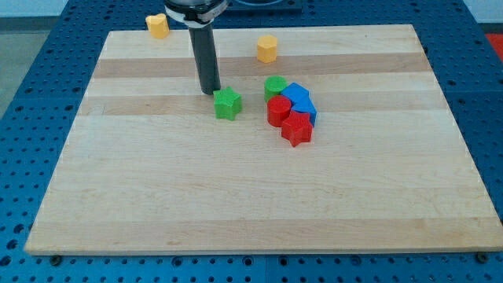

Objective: Move the green star left to the red star

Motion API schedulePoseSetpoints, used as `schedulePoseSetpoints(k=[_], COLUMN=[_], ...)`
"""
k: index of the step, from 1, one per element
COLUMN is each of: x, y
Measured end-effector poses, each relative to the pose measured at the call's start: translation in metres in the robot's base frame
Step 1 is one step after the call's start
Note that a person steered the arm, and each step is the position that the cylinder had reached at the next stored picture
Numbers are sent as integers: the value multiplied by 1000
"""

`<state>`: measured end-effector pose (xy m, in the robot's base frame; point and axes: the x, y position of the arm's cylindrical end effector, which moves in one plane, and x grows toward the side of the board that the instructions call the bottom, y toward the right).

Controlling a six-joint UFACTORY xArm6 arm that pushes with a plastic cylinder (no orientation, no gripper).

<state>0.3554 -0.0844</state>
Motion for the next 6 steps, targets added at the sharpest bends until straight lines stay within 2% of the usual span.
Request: schedulePoseSetpoints(k=[4,6], x=[56,70], y=[26,46])
